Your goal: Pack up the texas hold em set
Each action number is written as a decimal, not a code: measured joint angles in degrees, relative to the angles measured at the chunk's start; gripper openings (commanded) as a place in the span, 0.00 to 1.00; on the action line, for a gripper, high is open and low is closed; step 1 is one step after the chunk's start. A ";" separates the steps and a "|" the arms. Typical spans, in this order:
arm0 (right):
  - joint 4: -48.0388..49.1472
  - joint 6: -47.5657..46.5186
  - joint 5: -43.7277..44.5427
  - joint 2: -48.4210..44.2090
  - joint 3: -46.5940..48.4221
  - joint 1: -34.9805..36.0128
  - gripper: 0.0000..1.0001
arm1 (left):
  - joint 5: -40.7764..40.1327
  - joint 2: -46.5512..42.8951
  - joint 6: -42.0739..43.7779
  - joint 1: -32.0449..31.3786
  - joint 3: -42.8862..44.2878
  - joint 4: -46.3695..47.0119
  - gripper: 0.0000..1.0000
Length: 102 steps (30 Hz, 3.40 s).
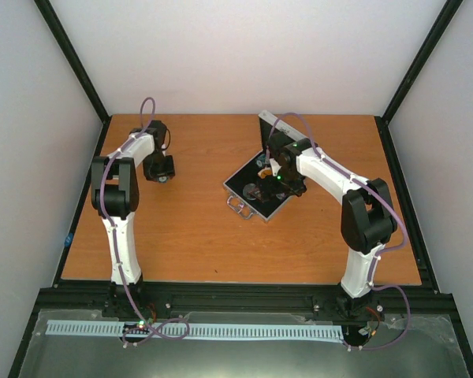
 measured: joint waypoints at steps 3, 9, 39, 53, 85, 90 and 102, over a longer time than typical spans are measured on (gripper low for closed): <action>0.07 0.00 -0.04 0.00 0.00 0.00 1.00 | 0.26 -0.02 0.00 0.11 -0.28 0.28 0.49; 0.13 0.00 -0.33 0.00 0.00 0.00 1.00 | 0.39 -0.74 -0.07 0.33 -1.53 1.42 0.36; 0.28 0.02 -0.66 0.00 0.11 0.00 1.00 | 7.52 -8.94 0.55 0.35 -3.28 0.13 0.15; 0.90 1.66 0.66 -0.55 3.28 0.00 1.00 | 12.87 -11.61 0.17 -3.21 -3.17 0.22 0.15; -8.41 -1.53 0.59 28.46 51.25 13.25 1.00 | 10.10 -40.09 -4.61 3.08 -8.66 0.90 0.57; -5.88 -1.46 -0.96 31.28 52.78 13.42 1.00 | 10.82 -45.79 -5.68 3.08 -11.58 0.81 0.56; -1.29 -2.05 -2.16 40.54 59.10 15.76 1.00 | 14.03 -47.84 -7.06 2.93 -18.29 0.11 0.56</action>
